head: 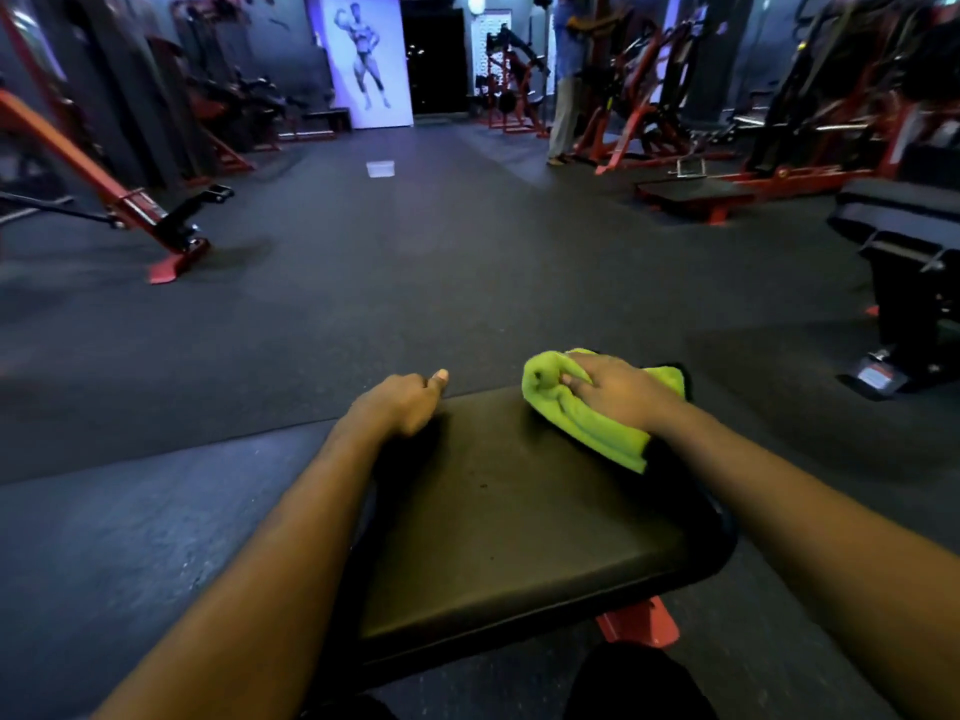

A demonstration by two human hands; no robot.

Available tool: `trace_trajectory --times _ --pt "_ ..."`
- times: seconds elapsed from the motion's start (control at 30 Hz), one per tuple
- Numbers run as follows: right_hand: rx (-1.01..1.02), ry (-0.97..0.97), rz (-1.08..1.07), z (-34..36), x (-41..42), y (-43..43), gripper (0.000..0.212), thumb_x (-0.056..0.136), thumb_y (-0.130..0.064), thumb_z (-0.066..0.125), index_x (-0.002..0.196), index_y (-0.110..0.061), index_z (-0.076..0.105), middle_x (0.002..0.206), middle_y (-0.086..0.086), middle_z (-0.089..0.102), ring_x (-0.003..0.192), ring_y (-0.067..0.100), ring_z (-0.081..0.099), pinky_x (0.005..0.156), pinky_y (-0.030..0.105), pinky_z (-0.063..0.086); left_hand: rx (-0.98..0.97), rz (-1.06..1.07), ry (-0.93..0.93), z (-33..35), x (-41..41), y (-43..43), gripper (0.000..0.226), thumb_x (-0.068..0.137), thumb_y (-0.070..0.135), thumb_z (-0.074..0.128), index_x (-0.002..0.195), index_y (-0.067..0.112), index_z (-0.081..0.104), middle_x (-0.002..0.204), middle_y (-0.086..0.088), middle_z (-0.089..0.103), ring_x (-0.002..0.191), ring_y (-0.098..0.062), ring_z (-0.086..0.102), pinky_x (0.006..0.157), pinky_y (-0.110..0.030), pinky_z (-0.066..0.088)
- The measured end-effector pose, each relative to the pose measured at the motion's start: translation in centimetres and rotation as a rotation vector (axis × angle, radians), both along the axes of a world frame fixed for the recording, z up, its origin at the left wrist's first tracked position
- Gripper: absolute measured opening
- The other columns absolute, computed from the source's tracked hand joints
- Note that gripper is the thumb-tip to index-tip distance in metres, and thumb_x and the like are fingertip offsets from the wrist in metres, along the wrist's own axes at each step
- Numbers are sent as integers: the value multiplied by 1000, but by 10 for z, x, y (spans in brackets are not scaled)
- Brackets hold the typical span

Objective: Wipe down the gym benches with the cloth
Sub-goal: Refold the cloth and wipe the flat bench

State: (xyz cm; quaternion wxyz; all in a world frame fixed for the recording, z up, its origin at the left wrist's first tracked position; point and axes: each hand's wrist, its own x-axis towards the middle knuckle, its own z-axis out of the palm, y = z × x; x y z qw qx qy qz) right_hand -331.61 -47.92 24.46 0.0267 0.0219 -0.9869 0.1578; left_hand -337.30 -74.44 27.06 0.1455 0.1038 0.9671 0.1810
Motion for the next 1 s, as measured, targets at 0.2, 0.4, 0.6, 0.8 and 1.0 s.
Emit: trace_trajectory --times 0.2,0.4,0.6,0.8,1.0 --pt "117 70 254 -1 5 -29 53 104 -43 39 150 -18 40 157 -3 37 145 18 32 119 37 23 -62 104 75 -5 9 -23 66 105 50 16 142 4 44 148 -21 43 135 -35 42 114 -45 30" --pt "56 -6 21 8 -10 -7 43 103 -46 37 138 -26 50 146 -1 51 136 27 46 109 42 37 -59 102 114 -5 26 -26 58 105 47 16 146 16 43 148 -15 45 136 -32 42 113 -46 33" --pt "153 69 309 5 17 -30 91 82 -77 10 152 -24 36 159 -9 32 147 15 29 120 34 20 -80 81 113 -3 33 -31 59 105 49 16 147 15 40 152 -12 41 139 -30 38 113 -42 30" --pt "222 -63 -74 13 6 -54 58 97 -67 28 149 -41 33 160 -15 28 148 17 24 114 60 16 -96 8 97 -2 34 -36 58 105 48 16 149 17 37 154 -11 38 141 -29 35 113 -42 28" --pt "180 18 22 3 63 -53 67 94 -70 26 152 -37 32 162 -13 21 150 14 19 120 51 17 -115 -70 133 -5 35 -43 58 105 48 14 150 17 34 155 -10 36 141 -30 34 113 -43 27"
